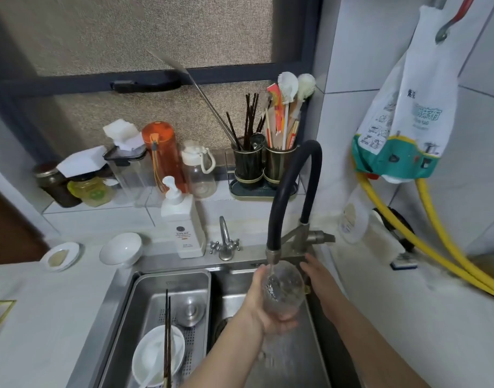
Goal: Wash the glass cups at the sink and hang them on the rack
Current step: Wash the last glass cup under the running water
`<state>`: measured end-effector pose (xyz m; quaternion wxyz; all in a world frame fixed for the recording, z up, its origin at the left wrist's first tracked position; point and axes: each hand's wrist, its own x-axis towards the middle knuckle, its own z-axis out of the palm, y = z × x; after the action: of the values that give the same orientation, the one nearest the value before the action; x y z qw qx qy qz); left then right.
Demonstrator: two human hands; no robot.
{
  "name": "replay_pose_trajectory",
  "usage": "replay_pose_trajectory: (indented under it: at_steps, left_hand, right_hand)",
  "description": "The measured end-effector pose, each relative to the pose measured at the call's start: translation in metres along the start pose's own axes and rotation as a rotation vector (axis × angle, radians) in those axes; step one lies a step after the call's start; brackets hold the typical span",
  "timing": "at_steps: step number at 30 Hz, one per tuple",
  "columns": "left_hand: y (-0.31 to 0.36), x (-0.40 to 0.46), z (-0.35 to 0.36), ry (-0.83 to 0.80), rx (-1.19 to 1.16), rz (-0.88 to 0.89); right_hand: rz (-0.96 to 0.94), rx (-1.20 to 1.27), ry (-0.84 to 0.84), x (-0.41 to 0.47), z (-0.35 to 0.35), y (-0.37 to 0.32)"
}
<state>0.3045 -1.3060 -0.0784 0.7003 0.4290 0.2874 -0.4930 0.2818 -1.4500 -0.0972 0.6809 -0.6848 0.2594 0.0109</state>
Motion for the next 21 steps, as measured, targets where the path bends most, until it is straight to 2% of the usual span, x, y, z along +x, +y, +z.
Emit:
replay_pose_trajectory:
  at_steps: [6,8,11,17,21]
  left_hand:
    - [0.0,-0.004,-0.003,-0.073,-0.054,-0.011]
    - [0.0,-0.006,-0.003,-0.091,-0.05,-0.014]
    - [-0.001,-0.006,-0.004,-0.115,-0.046,-0.032]
    - [0.0,-0.004,-0.008,-0.116,-0.019,-0.051]
    - [0.002,-0.002,-0.01,-0.124,0.009,-0.068]
  right_hand:
    - [-0.149,-0.272,0.186,0.031,-0.025,-0.011]
    - [-0.141,-0.382,0.189,0.046,-0.03,-0.015]
    - [-0.028,-0.532,0.187,0.061,-0.034,-0.022]
    - [0.031,-0.488,0.116,0.071,-0.036,-0.023]
    - [-0.008,-0.409,0.124,0.071,-0.039,-0.021]
